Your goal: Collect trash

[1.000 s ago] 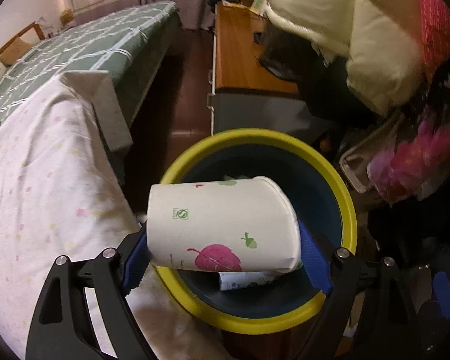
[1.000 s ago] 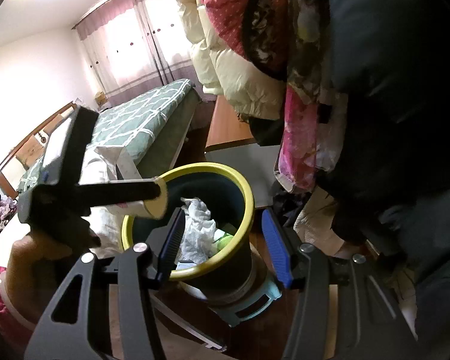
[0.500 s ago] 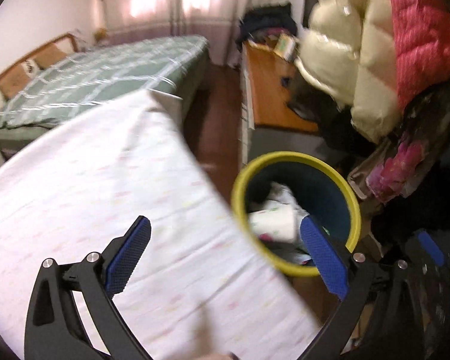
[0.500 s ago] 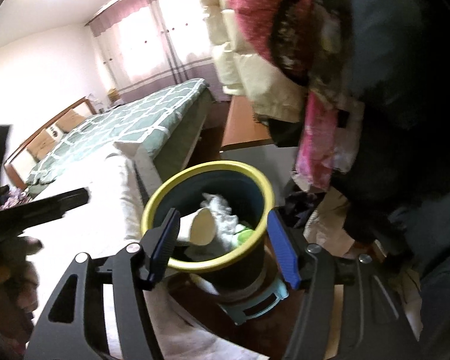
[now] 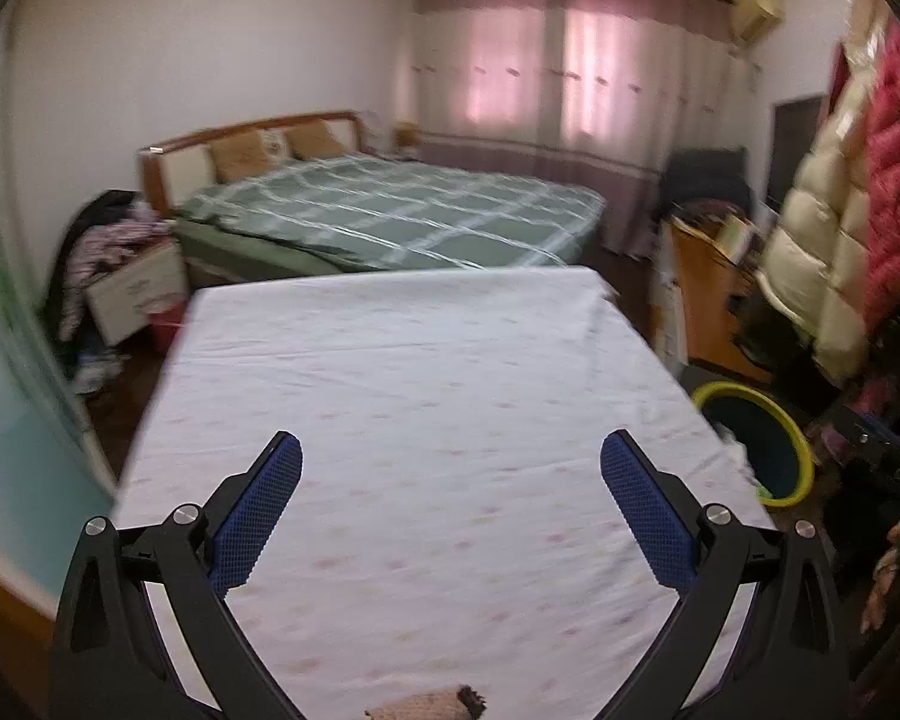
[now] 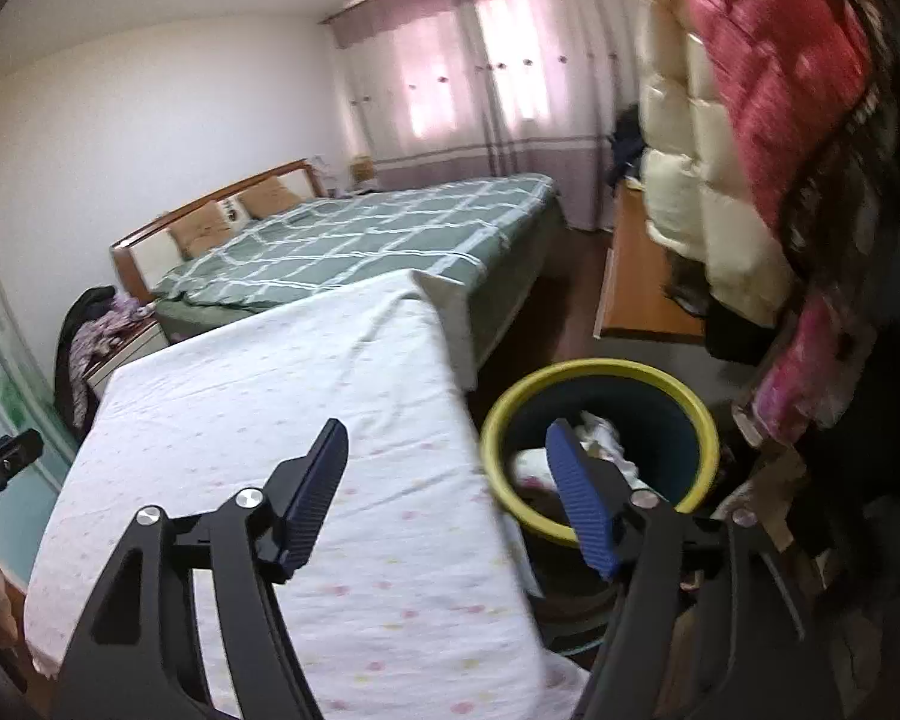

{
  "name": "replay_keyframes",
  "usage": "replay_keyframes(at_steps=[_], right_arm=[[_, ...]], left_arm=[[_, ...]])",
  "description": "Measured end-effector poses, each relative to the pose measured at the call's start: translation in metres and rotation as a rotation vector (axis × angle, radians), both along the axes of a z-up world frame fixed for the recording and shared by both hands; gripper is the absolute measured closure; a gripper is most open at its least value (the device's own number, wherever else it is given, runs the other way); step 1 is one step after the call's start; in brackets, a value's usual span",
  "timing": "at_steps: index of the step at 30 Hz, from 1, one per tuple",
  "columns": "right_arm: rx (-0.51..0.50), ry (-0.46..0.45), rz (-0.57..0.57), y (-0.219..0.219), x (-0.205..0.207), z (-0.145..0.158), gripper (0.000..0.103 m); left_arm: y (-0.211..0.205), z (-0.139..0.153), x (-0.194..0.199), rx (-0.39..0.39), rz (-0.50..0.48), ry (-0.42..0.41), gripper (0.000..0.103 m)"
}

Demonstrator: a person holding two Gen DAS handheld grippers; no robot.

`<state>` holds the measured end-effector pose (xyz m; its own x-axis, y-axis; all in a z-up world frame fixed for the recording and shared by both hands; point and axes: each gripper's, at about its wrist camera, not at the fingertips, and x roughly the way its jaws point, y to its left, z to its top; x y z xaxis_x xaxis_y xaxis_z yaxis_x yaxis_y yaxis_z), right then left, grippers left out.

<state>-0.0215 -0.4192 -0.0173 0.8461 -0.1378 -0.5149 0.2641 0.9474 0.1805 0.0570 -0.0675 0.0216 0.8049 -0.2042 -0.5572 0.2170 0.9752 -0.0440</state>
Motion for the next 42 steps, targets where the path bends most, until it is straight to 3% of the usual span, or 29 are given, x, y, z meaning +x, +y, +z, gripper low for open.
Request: replay_keyframes(at_steps=[11,25,42], right_arm=[[-0.071,-0.02,0.065,0.041,-0.023,0.014,0.032],[-0.077,-0.013,0.093,0.049,-0.015,0.012,0.032],[-0.072,-0.004,0.097,0.049,-0.013,0.009,0.032]], left_arm=[[0.076,-0.014,-0.05,-0.065,0.124,0.015,0.005],[0.081,-0.017,-0.052,-0.075,0.171,0.009,0.005],[0.069,-0.019,-0.05,-0.073,0.144,0.026,0.005]])
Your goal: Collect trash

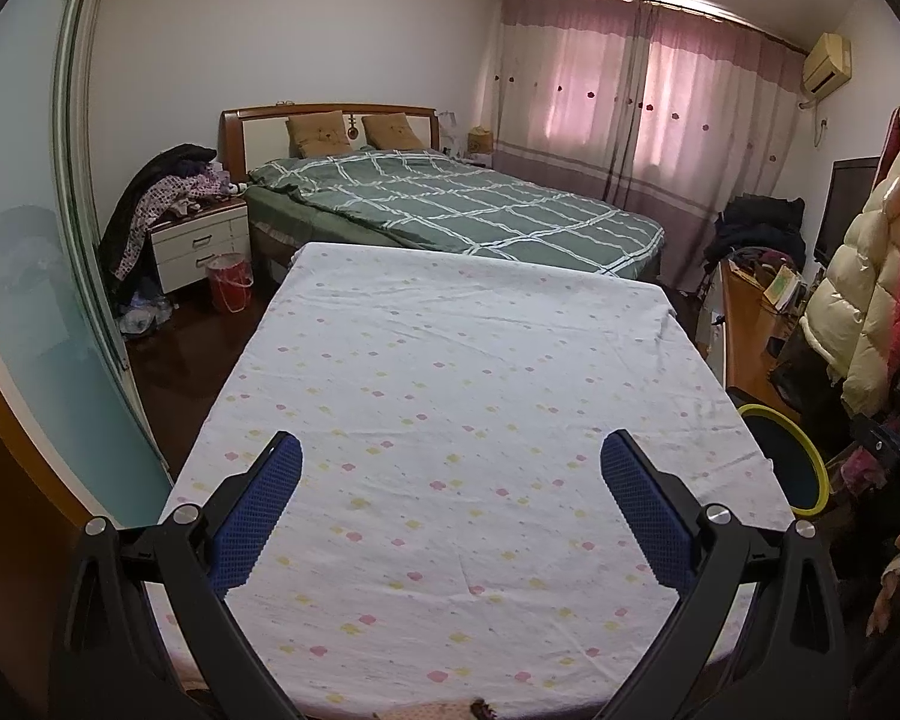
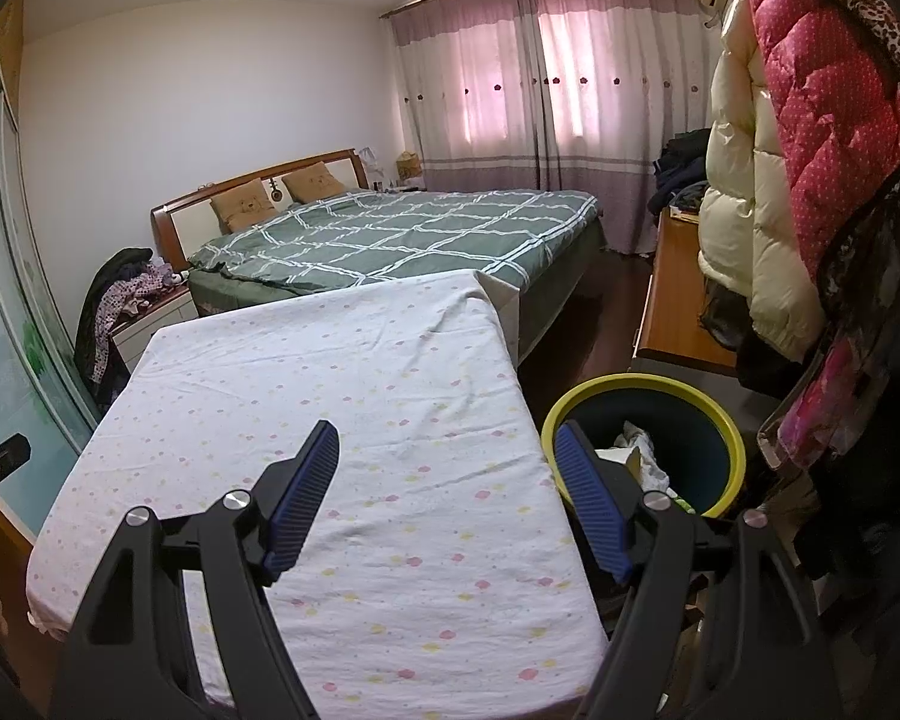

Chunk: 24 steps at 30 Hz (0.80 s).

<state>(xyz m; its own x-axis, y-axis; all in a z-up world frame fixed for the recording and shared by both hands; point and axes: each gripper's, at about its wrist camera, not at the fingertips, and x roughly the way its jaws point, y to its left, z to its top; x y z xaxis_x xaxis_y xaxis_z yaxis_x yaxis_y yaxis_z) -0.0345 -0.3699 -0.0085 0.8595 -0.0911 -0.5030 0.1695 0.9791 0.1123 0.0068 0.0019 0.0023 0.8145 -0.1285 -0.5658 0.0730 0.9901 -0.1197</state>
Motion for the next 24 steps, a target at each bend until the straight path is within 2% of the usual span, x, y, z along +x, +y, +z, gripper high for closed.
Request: replay_keyframes(at_steps=[24], right_arm=[[-0.001,0.011,0.003,0.005,0.0052,-0.0038,0.031]], left_arm=[[0.0023,-0.0074,0.0074,-0.011,-0.003,0.016,0.005]])
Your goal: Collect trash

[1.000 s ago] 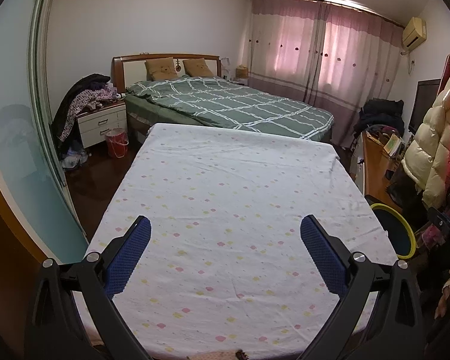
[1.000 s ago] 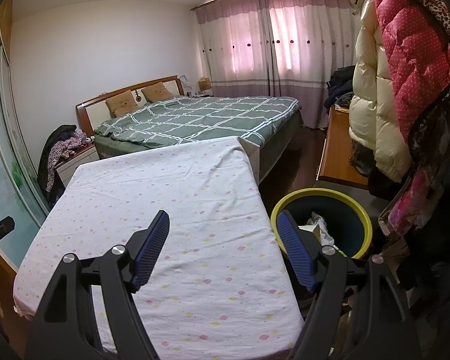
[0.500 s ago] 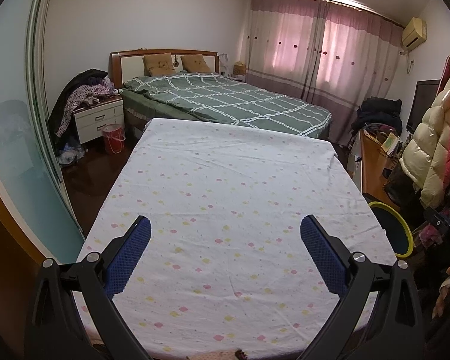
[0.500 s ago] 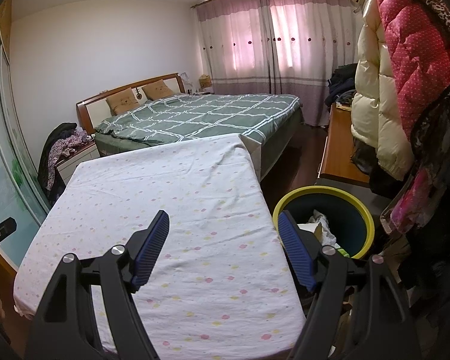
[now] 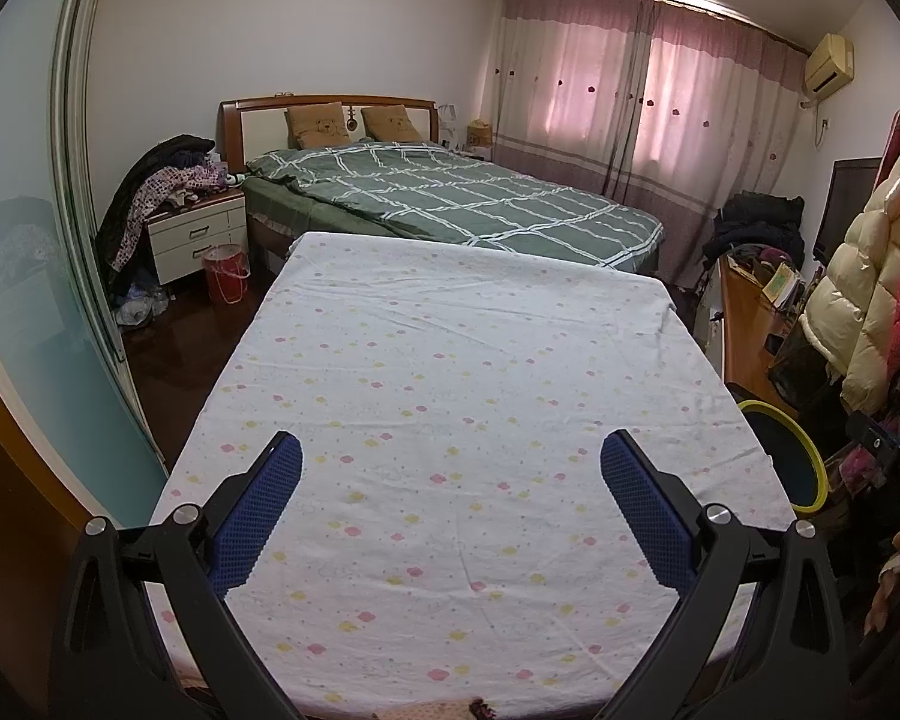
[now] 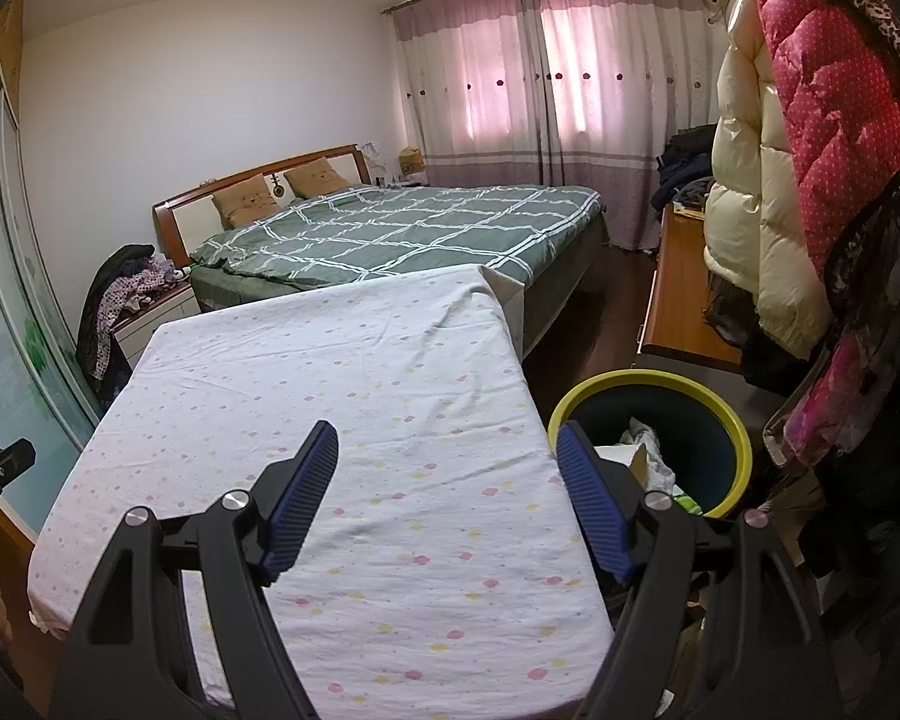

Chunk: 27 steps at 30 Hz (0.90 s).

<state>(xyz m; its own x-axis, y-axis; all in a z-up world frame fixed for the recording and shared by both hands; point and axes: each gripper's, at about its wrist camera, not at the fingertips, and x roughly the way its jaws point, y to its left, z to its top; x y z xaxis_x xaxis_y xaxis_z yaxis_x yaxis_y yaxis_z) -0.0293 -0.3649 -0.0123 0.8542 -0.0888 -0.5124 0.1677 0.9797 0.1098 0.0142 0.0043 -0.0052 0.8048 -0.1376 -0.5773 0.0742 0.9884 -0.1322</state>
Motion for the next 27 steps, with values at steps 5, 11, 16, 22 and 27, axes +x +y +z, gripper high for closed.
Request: replay_keyframes(at_steps=[5,11,16,22,27], right_arm=[[0.002,0.002,0.0,0.0,0.0,-0.001,0.031],[0.003,0.001,0.0,0.0,0.0,-0.001,0.031],[0.003,0.002,0.001,0.0,0.0,-0.001,0.031],[0.004,0.004,0.002,0.0,0.0,-0.003,0.031],[0.004,0.004,0.003,-0.001,0.0,-0.003,0.031]], left_arm=[[0.0,-0.006,0.0,0.01,-0.006,0.001,0.005],[-0.002,-0.007,0.0,0.016,-0.004,-0.001,0.005],[-0.005,-0.006,-0.002,0.019,0.0,-0.006,0.005],[-0.008,-0.005,-0.003,0.03,0.011,-0.011,0.005],[-0.01,-0.006,-0.003,0.035,0.01,-0.01,0.005]])
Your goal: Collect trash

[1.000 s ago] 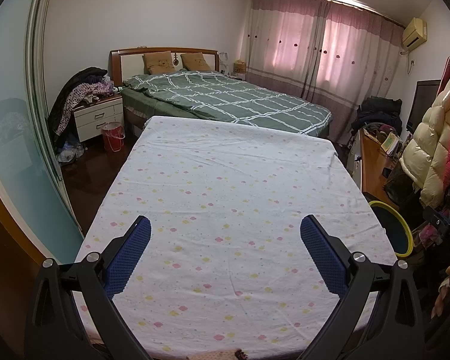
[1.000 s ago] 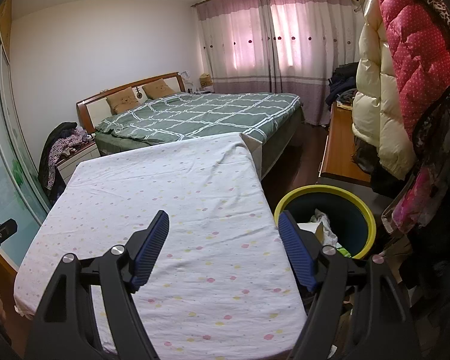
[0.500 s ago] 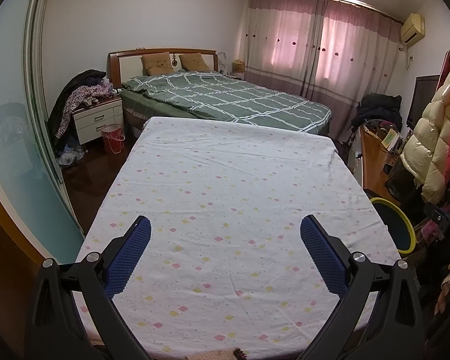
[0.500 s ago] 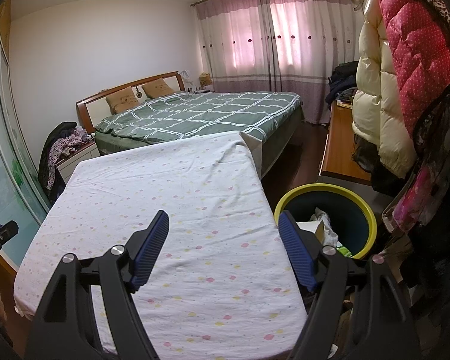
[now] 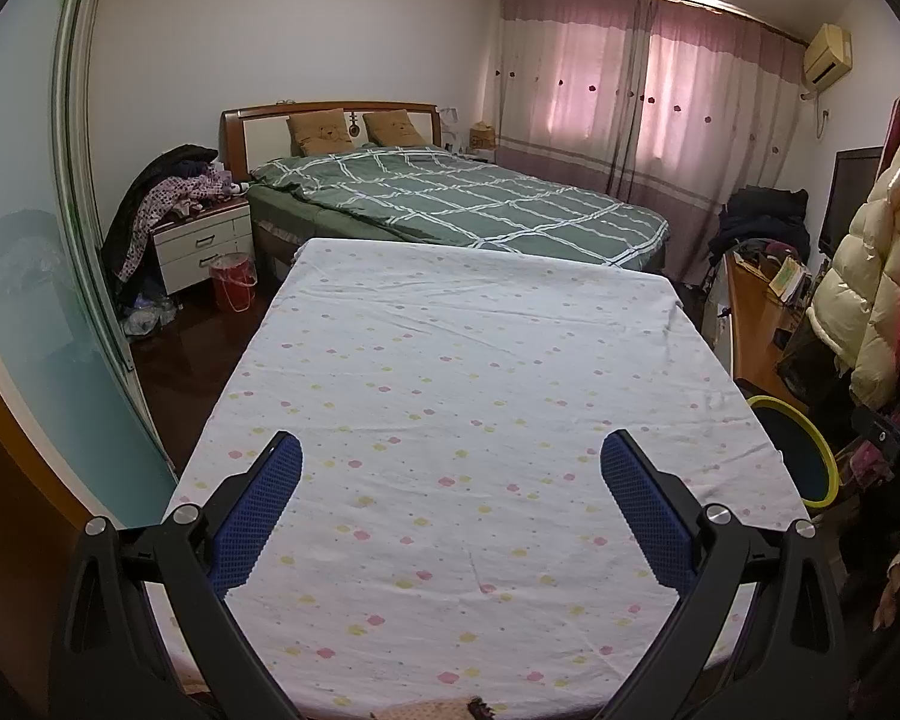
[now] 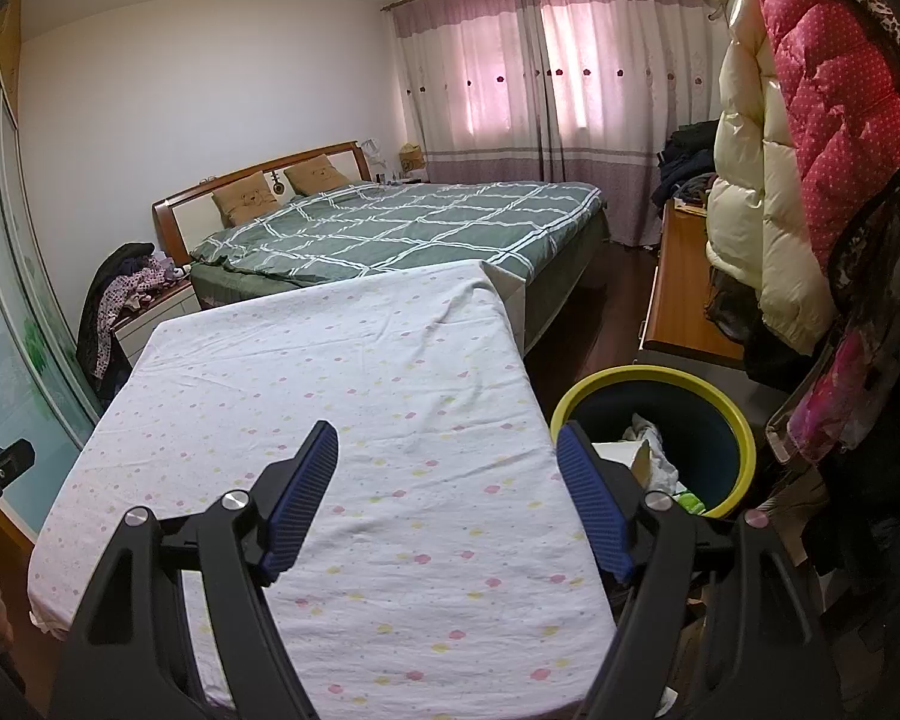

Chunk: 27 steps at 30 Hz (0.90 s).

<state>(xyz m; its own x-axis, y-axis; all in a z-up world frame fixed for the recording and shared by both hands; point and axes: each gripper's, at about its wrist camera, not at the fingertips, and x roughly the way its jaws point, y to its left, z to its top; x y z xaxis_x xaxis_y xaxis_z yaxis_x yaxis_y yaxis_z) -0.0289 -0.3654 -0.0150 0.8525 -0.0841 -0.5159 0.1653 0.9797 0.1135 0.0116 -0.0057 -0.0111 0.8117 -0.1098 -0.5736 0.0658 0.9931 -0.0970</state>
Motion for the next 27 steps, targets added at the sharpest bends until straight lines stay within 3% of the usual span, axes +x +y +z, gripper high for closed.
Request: replay_keyframes(at_steps=[20,23,27], right_arm=[[-0.002,0.008,0.002,0.004,0.003,-0.004,0.031],[-0.006,0.01,0.021,0.006,0.013,-0.003,0.025],[-0.031,0.046,0.067,0.014,0.058,-0.006,0.021]], left_arm=[[-0.004,-0.005,0.008,-0.013,-0.011,0.021,0.005],[-0.004,-0.008,0.023,-0.029,-0.034,0.045,0.005],[-0.002,-0.027,0.073,-0.014,-0.02,0.107,0.005]])
